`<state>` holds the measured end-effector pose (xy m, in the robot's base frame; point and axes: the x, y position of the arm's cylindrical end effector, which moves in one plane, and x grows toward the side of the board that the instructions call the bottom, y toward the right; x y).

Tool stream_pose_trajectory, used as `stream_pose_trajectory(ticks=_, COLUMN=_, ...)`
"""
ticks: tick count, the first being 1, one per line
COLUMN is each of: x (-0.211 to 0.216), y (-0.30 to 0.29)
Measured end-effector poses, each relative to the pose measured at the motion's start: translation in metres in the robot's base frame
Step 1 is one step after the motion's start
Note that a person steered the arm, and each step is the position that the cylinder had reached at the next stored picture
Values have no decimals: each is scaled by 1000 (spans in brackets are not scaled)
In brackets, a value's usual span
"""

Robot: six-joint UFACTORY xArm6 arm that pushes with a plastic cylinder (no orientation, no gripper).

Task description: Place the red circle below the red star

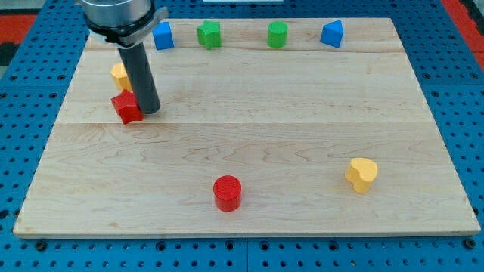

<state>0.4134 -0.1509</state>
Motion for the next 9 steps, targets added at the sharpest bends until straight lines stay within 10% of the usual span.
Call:
stream_pose_trajectory(ticks=4, x=122, y=218)
stream_pose_trajectory(ticks=9, x=155, y=6)
